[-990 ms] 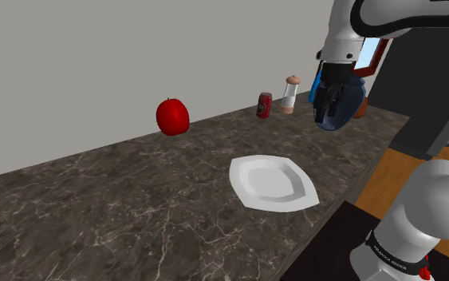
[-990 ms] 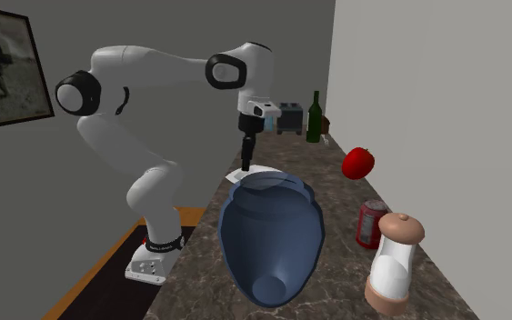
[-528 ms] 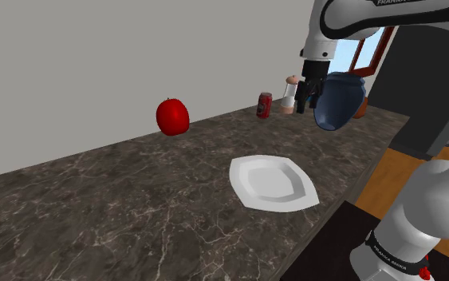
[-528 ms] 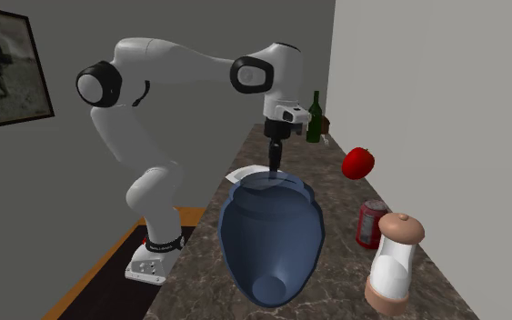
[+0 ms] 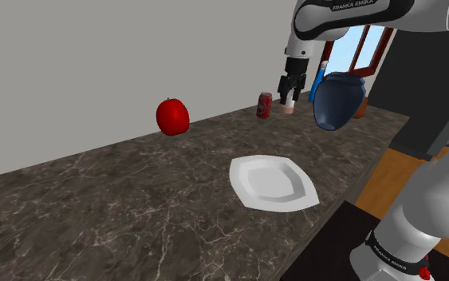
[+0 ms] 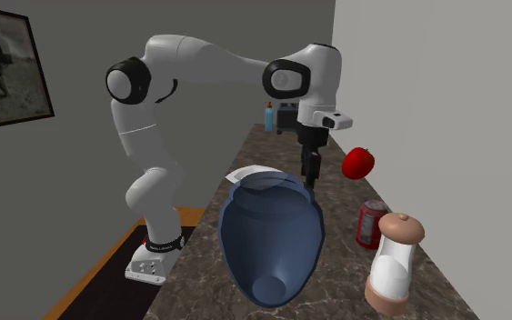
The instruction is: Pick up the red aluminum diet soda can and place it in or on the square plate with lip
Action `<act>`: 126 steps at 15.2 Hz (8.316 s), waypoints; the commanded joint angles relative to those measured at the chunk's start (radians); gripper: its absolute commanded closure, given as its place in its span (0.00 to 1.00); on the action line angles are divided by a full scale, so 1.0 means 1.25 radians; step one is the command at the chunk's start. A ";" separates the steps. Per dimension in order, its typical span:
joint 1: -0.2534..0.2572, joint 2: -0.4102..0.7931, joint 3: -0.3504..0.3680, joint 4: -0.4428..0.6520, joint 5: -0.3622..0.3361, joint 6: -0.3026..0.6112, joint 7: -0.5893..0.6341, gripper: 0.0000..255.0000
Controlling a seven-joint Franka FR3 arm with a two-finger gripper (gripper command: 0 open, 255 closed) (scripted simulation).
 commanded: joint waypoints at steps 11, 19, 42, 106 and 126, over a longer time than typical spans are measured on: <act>-0.048 0.371 -0.047 0.434 0.066 -0.030 -0.104 0.00; -0.048 0.382 -0.046 0.374 0.069 0.043 -0.108 0.00; -0.050 0.385 -0.046 0.426 0.070 -0.006 -0.107 1.00; 0.216 -0.329 0.339 -0.254 0.158 -0.011 0.489 1.00; 0.220 -0.333 0.347 -0.325 0.166 0.056 0.486 0.00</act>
